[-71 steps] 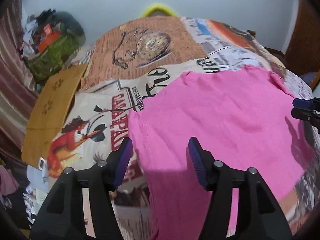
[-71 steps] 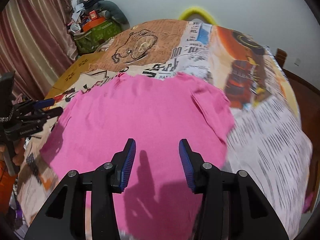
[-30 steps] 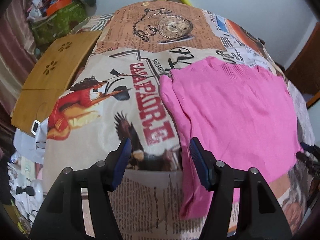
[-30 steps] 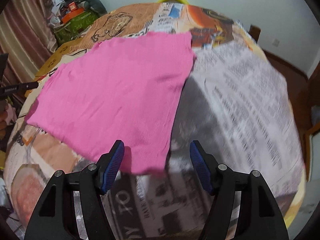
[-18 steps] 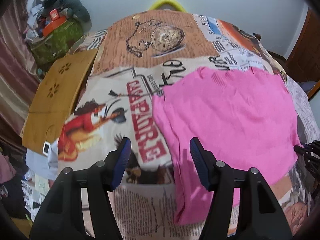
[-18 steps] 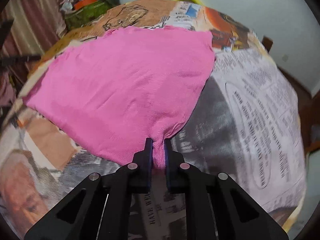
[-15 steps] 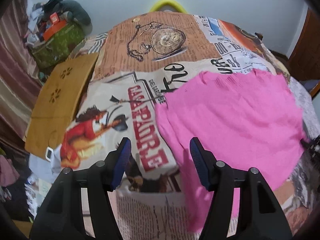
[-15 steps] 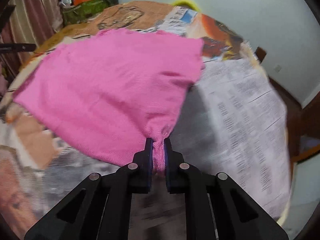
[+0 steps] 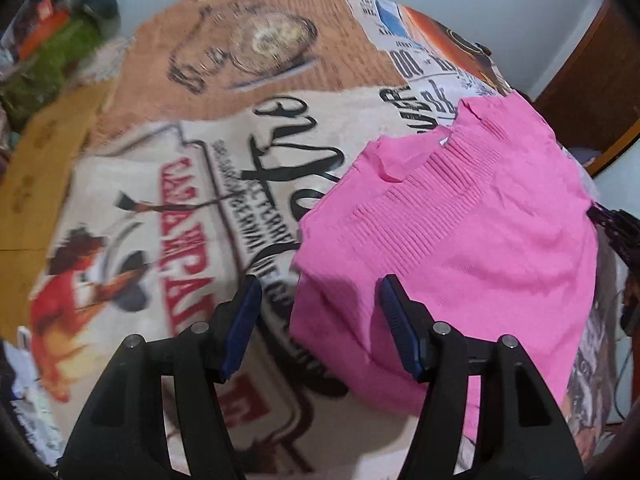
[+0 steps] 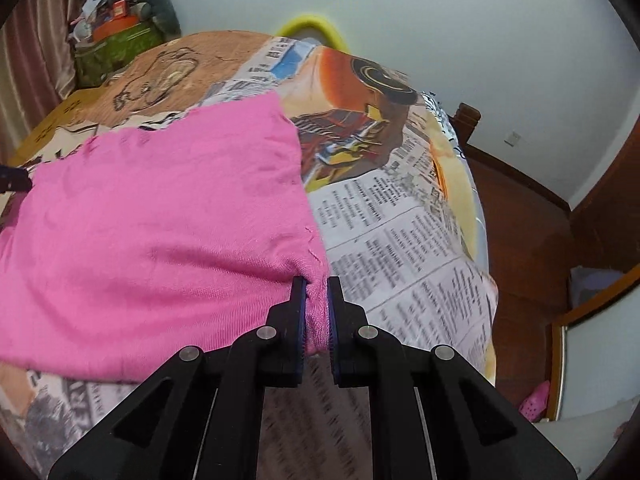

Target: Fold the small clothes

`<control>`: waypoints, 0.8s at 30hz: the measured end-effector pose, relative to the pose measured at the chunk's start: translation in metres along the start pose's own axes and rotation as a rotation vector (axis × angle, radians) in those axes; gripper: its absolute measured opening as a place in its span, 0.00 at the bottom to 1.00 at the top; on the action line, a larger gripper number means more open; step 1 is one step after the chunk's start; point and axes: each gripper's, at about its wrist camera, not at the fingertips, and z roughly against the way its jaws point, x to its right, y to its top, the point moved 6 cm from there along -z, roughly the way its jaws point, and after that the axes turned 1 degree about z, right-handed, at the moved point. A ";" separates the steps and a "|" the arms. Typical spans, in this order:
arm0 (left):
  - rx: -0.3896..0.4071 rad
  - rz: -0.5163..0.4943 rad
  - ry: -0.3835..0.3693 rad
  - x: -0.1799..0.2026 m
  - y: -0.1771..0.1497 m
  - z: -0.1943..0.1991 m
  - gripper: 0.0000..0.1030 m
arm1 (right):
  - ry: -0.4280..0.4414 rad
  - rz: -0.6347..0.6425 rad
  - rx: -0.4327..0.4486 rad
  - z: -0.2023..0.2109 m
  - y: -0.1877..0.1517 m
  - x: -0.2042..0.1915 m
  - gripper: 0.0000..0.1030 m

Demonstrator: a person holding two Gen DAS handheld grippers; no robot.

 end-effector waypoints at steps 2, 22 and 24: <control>0.007 0.007 -0.061 0.004 0.004 -0.005 0.59 | -0.004 -0.005 0.001 -0.006 0.003 0.001 0.08; 0.007 0.064 0.078 0.011 -0.085 0.040 0.11 | 0.123 -0.071 0.026 0.054 -0.016 -0.017 0.35; -0.005 0.056 0.093 0.016 -0.103 0.047 0.11 | 0.149 -0.075 0.022 0.060 -0.022 -0.027 0.36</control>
